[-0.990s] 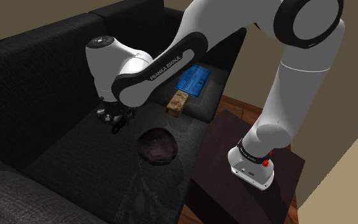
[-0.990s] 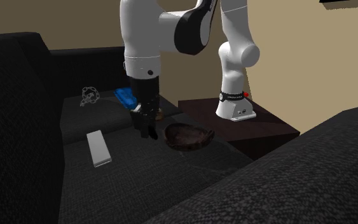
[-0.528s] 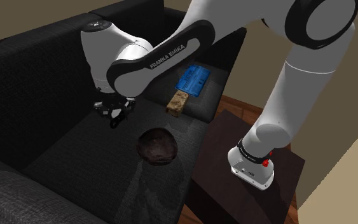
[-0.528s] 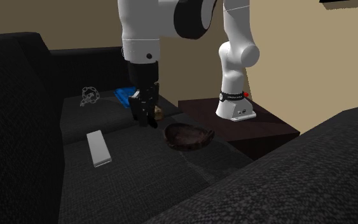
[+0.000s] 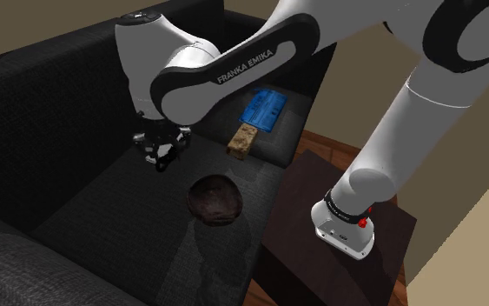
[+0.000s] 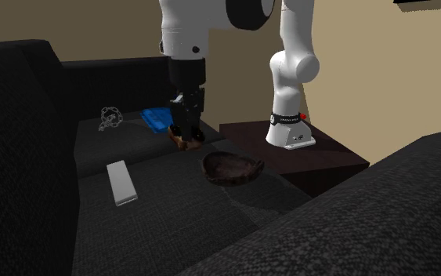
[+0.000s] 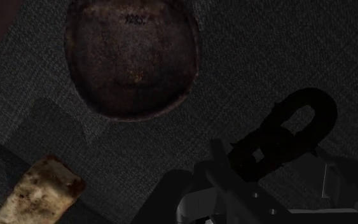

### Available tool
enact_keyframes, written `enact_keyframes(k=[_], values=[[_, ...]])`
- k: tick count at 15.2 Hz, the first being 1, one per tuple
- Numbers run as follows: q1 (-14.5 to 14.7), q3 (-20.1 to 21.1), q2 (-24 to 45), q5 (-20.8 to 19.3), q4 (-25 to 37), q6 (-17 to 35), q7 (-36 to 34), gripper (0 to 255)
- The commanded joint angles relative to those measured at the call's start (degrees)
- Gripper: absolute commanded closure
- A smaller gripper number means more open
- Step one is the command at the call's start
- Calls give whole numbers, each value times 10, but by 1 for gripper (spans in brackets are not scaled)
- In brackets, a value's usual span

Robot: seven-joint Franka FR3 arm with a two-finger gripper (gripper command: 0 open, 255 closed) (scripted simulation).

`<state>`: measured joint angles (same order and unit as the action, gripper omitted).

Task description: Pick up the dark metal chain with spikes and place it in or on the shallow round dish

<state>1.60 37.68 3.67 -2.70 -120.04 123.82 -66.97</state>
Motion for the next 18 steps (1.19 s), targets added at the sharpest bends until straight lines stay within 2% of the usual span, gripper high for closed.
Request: enact_keyframes(k=[1,4,9,18], values=[[-2,5,-54,40,-50,8,18,255],[9,3,-133,99,-118,11,46,255],[52,-14,-254,179,-211,-5,78,255],[45,8,-207,167,-249,77,65,255]])
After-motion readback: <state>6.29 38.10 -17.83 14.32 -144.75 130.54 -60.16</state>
